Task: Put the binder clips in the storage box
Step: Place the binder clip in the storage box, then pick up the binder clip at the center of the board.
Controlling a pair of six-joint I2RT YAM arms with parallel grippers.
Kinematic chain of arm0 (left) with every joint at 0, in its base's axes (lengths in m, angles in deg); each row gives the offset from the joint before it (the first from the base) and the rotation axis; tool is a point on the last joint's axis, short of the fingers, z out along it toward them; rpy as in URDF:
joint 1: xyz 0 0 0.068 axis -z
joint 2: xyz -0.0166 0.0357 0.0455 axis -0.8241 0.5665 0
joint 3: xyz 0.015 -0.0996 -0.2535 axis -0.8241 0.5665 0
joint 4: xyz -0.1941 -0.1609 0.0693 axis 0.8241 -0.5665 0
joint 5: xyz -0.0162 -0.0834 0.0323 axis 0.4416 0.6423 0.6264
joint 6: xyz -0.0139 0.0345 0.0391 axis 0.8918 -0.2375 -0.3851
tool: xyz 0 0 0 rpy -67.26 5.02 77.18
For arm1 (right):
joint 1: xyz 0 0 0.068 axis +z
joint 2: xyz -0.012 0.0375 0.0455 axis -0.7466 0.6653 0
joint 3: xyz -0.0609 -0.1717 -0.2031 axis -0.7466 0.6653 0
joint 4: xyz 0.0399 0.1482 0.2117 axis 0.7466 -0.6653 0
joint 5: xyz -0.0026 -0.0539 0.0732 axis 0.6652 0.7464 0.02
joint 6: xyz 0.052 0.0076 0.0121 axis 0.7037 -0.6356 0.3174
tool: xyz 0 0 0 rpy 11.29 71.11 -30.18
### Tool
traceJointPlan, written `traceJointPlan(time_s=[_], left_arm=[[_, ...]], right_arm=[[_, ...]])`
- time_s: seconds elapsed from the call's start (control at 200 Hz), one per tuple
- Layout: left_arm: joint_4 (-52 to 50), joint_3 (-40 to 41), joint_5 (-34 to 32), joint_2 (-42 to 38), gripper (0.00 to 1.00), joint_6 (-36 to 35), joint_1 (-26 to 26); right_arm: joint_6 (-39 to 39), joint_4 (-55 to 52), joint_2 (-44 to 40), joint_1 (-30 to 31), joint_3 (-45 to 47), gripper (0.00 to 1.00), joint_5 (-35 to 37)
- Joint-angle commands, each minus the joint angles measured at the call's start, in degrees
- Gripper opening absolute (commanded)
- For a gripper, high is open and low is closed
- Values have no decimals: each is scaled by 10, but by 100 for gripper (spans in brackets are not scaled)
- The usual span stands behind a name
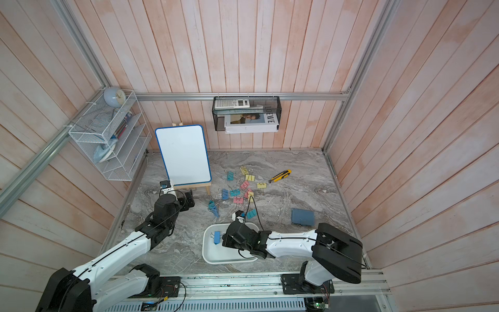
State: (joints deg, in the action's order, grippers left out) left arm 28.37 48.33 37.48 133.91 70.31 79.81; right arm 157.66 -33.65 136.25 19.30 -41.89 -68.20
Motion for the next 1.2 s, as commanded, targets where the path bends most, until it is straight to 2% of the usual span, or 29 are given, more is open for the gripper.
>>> traceJointPlan(time_s=[0.0, 0.19, 0.29, 0.405, 0.56, 0.645, 0.72, 0.76, 0.795, 0.85, 0.95, 1.045, 1.115, 1.195], left_arm=[[4, 10, -1, -9, 100, 0, -3], [4, 11, -2, -9, 100, -1, -3], [4, 11, -3, -9, 100, -2, -3], [4, 12, -4, -10, 100, -3, -3], [4, 12, -4, -9, 100, -3, -3], [4, 11, -3, -9, 100, -2, -3], [4, 10, -3, -9, 100, -2, -4], [4, 12, -3, -10, 100, -2, -4], [4, 12, -3, -11, 100, -2, -4], [4, 11, -2, -10, 100, -3, -5], [3, 11, -2, -10, 100, -3, -4], [3, 10, -1, -11, 100, -3, -4], [3, 11, -1, -11, 100, -4, -4], [3, 12, -3, -10, 100, -6, -4]], right_arm=[[20, 52, 20, 3, -1, 0, -3], [30, 40, 26, 5, 10, 0, -4], [31, 16, 13, 8, 16, 16, 2], [19, -31, -22, 12, 14, 26, 19], [-25, -151, -97, 15, -11, 39, 61], [-59, -239, -149, 15, -38, 50, 102], [-82, -302, -197, 15, -60, 57, 176], [-125, -312, -224, 12, -63, 62, 216], [-153, -327, -249, -3, -68, 69, 229], [-185, -356, -278, -58, -79, 70, 208], [-213, -404, -303, -203, -92, 69, 110], [-243, -404, -287, -316, -92, 67, 11], [-266, -412, -246, -356, -104, 65, -26], [-289, -440, -180, -364, -138, 62, -38]])
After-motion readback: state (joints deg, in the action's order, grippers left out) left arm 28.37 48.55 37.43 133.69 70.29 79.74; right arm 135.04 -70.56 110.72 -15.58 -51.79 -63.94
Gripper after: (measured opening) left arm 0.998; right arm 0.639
